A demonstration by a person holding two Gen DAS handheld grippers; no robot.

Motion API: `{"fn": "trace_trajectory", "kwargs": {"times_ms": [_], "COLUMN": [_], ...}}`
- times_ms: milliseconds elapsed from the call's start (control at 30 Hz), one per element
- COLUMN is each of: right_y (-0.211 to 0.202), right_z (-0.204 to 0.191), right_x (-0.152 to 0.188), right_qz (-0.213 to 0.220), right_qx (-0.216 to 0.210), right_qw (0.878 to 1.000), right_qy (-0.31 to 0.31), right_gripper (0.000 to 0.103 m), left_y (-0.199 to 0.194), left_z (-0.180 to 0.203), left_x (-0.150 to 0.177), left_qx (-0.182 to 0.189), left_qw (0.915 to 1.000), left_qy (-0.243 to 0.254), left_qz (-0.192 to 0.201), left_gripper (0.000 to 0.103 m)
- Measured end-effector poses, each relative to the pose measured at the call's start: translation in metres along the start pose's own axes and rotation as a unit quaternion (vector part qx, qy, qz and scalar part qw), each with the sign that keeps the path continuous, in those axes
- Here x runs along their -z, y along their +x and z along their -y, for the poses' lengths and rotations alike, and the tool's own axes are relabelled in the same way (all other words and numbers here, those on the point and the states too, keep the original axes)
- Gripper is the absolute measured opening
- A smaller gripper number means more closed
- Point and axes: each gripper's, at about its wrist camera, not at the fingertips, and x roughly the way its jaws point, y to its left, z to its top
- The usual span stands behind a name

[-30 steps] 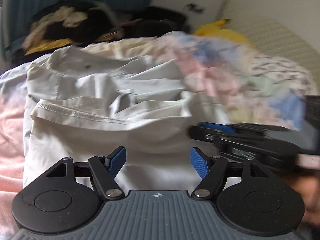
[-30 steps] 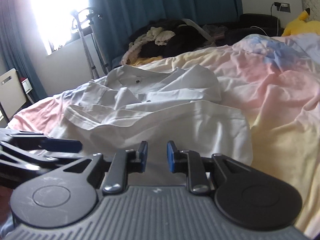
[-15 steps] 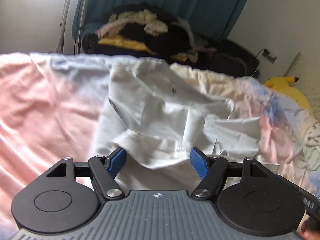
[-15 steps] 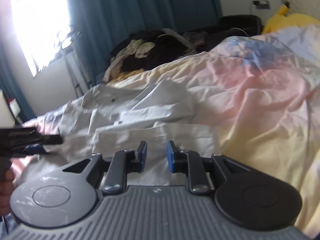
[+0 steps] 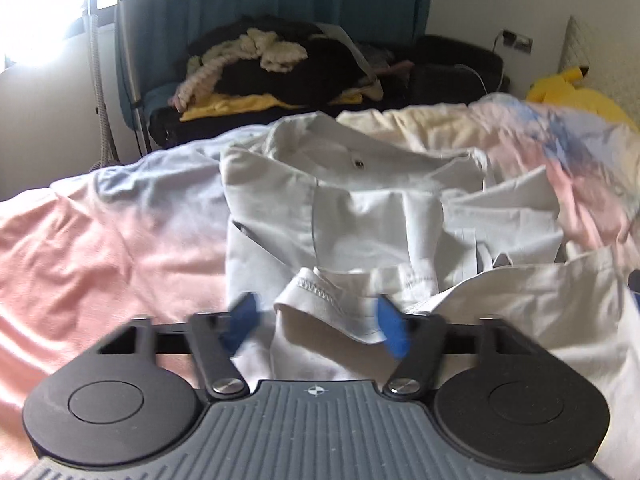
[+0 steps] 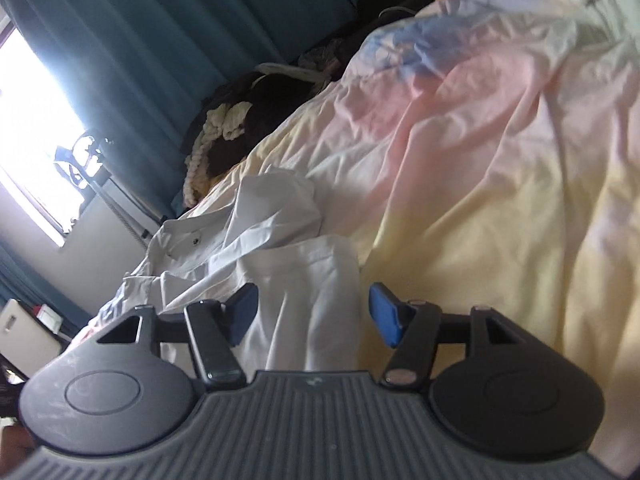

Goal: Fold clothes
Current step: 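Pinch the folded edge with the left gripper while the right gripper pinches beside it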

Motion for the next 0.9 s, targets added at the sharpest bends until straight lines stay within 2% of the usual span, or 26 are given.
{"fn": "trace_trajectory", "kwargs": {"times_ms": [33, 100, 133, 167, 200, 233, 300, 333, 400, 467, 533, 633, 700, 767, 800, 833, 867, 900], "right_y": [0.002, 0.007, 0.008, 0.009, 0.01, 0.009, 0.006, 0.004, 0.001, 0.001, 0.007, 0.02, 0.022, 0.019, 0.013, 0.007, 0.002, -0.004], "right_z": [0.0, -0.005, -0.008, -0.011, -0.014, -0.018, -0.025, -0.029, -0.038, -0.046, -0.049, -0.042, -0.038, -0.04, -0.042, -0.045, -0.047, -0.049], "right_x": [0.001, 0.002, 0.003, 0.004, 0.004, 0.005, 0.005, 0.005, 0.006, 0.007, 0.009, 0.011, 0.011, 0.01, 0.01, 0.011, 0.011, 0.012], "right_qz": [-0.003, -0.006, -0.005, -0.004, -0.003, 0.0, 0.01, 0.016, 0.031, 0.038, 0.033, 0.011, 0.007, 0.014, 0.02, 0.025, 0.031, 0.037], "right_qx": [-0.002, 0.005, 0.013, 0.021, 0.026, 0.024, 0.028, 0.02, 0.008, 0.001, 0.007, 0.019, 0.022, 0.022, 0.019, 0.017, 0.014, 0.012], "right_qw": [1.0, 1.0, 0.999, 0.999, 0.998, 0.997, 0.995, 0.994, 0.991, 0.988, 0.986, 0.987, 0.988, 0.988, 0.987, 0.987, 0.986, 0.985], "right_qy": [-0.001, -0.017, -0.032, -0.046, -0.059, -0.069, -0.092, -0.106, -0.126, -0.149, -0.164, -0.157, -0.15, -0.153, -0.157, -0.16, -0.164, -0.167], "right_gripper": [0.063, 0.063, 0.062, 0.057, 0.05, 0.035, 0.023, 0.007, 0.005, 0.005, 0.006, 0.012, 0.016, 0.025, 0.028, 0.037, 0.043, 0.043], "left_y": [0.0, -0.007, -0.011, -0.017, -0.025, -0.033, -0.047, -0.053, -0.058, -0.051, -0.036, -0.008, -0.002, -0.002, -0.005, -0.009, -0.013, -0.02], "left_z": [-0.002, -0.008, -0.012, -0.015, -0.017, -0.02, -0.023, -0.024, -0.027, -0.031, -0.032, -0.028, -0.025, -0.022, -0.022, -0.023, -0.024, -0.025], "left_x": [0.001, 0.0, 0.0, -0.002, -0.004, -0.006, -0.01, -0.011, -0.012, -0.01, -0.006, 0.003, 0.006, 0.007, 0.006, 0.006, 0.006, 0.007], "left_qx": [-0.001, 0.004, 0.007, 0.007, 0.008, 0.009, 0.008, 0.005, -0.008, -0.016, -0.025, -0.039, -0.046, -0.052, -0.053, -0.054, -0.055, -0.059], "left_qw": [1.0, 0.9994, 0.9986, 0.9977, 0.9967, 0.9956, 0.9938, 0.9931, 0.9929, 0.9928, 0.9934, 0.9955, 0.996, 0.9961, 0.996, 0.9956, 0.9952, 0.9945], "left_qy": [-0.006, -0.035, -0.051, -0.064, -0.074, -0.083, -0.094, -0.096, -0.094, -0.101, -0.102, -0.085, -0.075, -0.069, -0.07, -0.073, -0.078, -0.084], "left_qz": [-0.001, 0.007, 0.012, 0.021, 0.032, 0.043, 0.059, 0.067, 0.073, 0.063, 0.046, 0.017, 0.017, 0.019, 0.019, 0.019, 0.018, 0.023], "left_gripper": [0.017, 0.009, 0.009, 0.008, 0.008, 0.008, 0.008, 0.008, 0.008, 0.008, 0.008, 0.01, 0.013, 0.019, 0.03, 0.049, 0.059, 0.072]}}
